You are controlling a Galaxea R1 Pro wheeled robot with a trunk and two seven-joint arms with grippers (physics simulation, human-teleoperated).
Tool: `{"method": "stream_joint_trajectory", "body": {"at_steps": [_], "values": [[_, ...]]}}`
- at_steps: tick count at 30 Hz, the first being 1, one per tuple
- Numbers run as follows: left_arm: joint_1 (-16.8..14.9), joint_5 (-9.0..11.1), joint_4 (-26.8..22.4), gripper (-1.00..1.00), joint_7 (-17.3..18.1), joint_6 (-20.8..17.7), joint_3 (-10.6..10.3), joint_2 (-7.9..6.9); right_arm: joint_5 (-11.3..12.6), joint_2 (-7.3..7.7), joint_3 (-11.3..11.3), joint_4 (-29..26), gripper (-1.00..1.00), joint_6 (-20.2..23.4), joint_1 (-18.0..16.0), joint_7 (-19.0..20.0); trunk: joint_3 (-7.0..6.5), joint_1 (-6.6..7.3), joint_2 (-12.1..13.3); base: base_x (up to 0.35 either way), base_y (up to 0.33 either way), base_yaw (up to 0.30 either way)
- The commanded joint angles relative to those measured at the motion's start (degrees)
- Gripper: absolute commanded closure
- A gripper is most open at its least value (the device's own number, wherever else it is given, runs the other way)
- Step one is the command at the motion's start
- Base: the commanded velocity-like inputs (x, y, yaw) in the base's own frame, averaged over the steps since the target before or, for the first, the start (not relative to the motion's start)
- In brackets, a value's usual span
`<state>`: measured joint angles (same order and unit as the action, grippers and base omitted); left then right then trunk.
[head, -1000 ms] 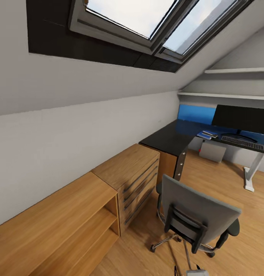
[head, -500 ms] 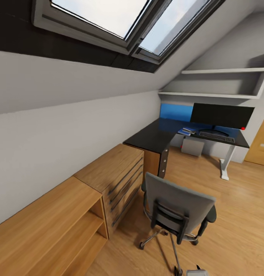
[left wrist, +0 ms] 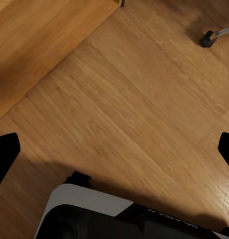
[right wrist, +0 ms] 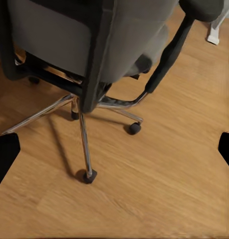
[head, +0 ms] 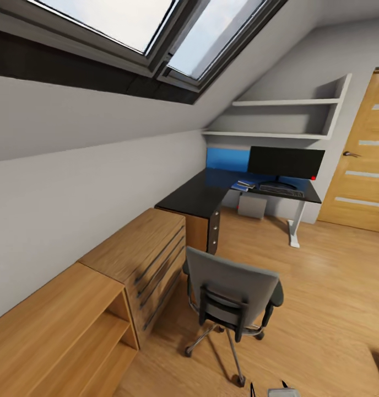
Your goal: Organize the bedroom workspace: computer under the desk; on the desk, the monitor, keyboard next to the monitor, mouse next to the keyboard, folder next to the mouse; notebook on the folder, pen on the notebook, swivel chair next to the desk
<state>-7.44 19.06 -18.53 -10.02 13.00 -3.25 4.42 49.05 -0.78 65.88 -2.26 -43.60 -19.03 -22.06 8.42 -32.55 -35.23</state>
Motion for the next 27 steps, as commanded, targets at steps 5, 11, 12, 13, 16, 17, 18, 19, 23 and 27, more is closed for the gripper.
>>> {"method": "stream_joint_trajectory", "body": {"at_steps": [5,11,12,13,16,17,18,19,23,27], "values": [[-0.04,0.28,-0.01,-1.00,-0.35,0.19,-0.36,-0.01,0.07,-0.01,0.48,-0.02,-1.00,0.03,-0.04,-0.52,0.37,-0.02,-0.09,0.000,0.000,-0.215],[-0.04,0.28,-0.01,-1.00,-0.35,0.19,-0.36,-0.02,0.01,-0.01,0.48,-0.02,-1.00,0.03,-0.04,-0.52,0.71,-0.02,-0.09,0.000,0.000,-0.211],[-0.04,0.28,-0.01,-1.00,-0.35,0.19,-0.36,-0.02,0.01,-0.01,0.48,-0.02,-1.00,0.02,-0.04,-0.52,0.77,-0.02,-0.09,0.000,0.000,-0.211],[-0.03,0.28,-0.01,-1.00,-0.35,0.19,-0.36,-0.02,0.00,-0.01,0.48,-0.02,-1.00,0.04,-0.04,-0.52,0.82,-0.02,-0.09,0.000,0.000,-0.211],[-0.03,0.28,-0.01,-1.00,-0.35,0.19,-0.36,-0.02,0.04,-0.01,0.48,-0.02,-1.00,0.01,-0.04,-0.52,0.99,-0.02,-0.09,0.000,0.000,-0.211],[-0.03,0.28,-0.01,-1.00,-0.35,0.19,-0.36,-0.02,0.02,-0.01,0.48,-0.02,-1.00,0.01,-0.04,-0.52,1.05,-0.02,-0.09,0.000,0.000,-0.211],[-0.03,0.28,-0.01,-1.00,-0.35,0.19,-0.36,-0.02,0.03,-0.01,0.48,-0.02,-1.00,0.01,-0.04,-0.52,1.11,-0.02,-0.09,0.000,0.000,-0.211],[-0.03,0.28,-0.01,-1.00,-0.35,0.19,-0.36,-0.02,0.02,-0.01,0.48,-0.02,-1.00,0.02,-0.04,-0.52,1.16,-0.02,-0.09,0.000,0.000,-0.211],[-0.03,0.28,-0.01,-1.00,-0.33,0.19,-0.36,-0.02,0.04,-0.01,0.48,-0.02,-1.00,0.01,-0.04,-0.52,1.37,-0.02,-0.09,0.000,0.000,-0.211],[-0.03,0.28,-0.01,-1.00,-0.32,0.19,-0.36,-0.02,0.05,-0.01,0.48,-0.02,-1.00,0.00,-0.04,-0.52,1.54,-0.02,-0.09,0.000,0.000,-0.219]]}}
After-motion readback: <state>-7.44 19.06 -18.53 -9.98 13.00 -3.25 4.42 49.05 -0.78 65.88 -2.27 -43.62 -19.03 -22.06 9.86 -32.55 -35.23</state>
